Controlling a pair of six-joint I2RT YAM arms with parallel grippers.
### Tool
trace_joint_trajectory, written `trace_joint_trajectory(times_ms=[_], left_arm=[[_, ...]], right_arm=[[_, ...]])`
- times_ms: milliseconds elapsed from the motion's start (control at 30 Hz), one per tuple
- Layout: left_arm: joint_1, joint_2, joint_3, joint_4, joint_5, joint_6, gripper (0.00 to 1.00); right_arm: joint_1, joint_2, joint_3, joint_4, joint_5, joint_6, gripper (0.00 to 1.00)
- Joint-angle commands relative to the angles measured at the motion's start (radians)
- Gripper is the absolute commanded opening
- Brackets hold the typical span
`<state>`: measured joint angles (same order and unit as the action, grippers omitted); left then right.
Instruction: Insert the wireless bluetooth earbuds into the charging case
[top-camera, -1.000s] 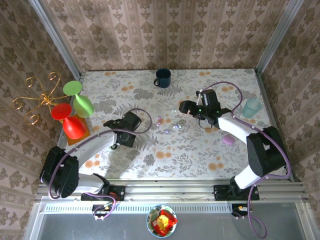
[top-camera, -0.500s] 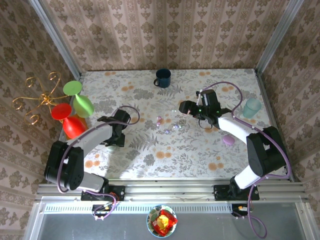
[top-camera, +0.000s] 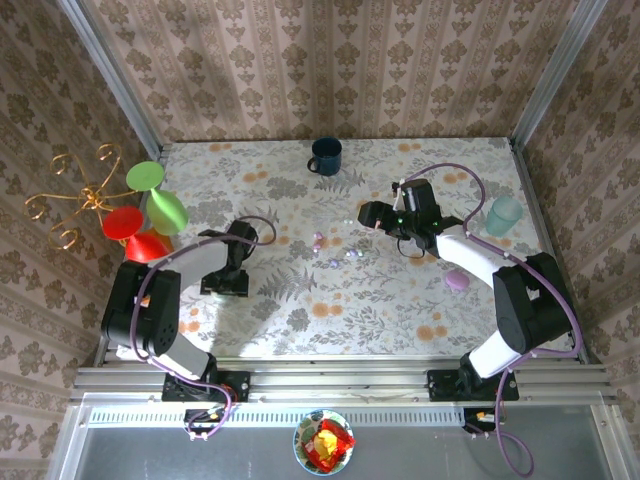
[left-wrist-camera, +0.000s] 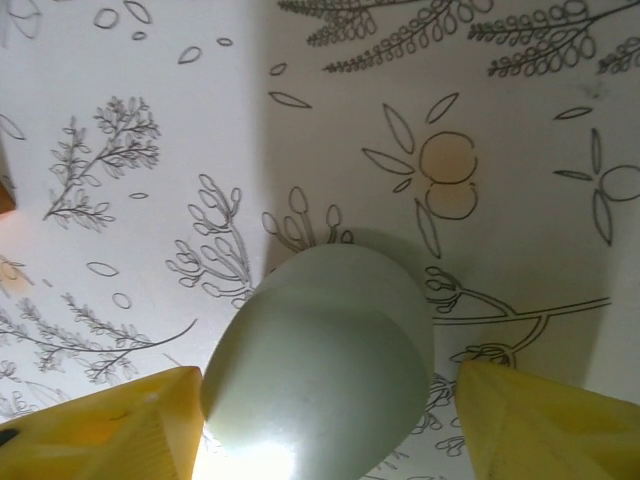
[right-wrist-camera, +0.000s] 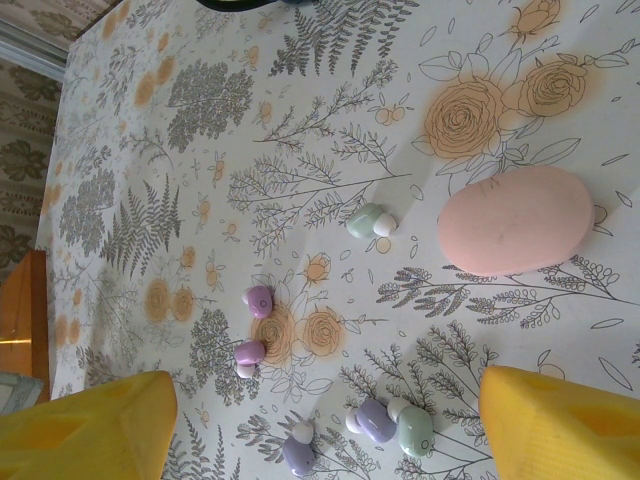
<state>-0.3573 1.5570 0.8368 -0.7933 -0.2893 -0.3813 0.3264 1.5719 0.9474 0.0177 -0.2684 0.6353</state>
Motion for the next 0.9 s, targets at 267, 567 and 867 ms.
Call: trace_joint_trajectory(times_ms=[267,567,867], left_arm=[[-0.008,0.019,0.018,-0.012,0.044,0.021,0.47],[-0.089,-0.017,0.067,-0.032,0.070,0.031,0.41],[-0.188,-0.024,0.149,0.037,0.263,0.121,0.41]], right_arm=[[0.007,-0.027,-0.015,-0.011,0.011,0.022,0.80],[0.006,-0.048,-0.007,-0.020,-0.017,0.024,0.80],[-0.041,-0.057,0.026,-0.147,-0.220,0.054,0.79]])
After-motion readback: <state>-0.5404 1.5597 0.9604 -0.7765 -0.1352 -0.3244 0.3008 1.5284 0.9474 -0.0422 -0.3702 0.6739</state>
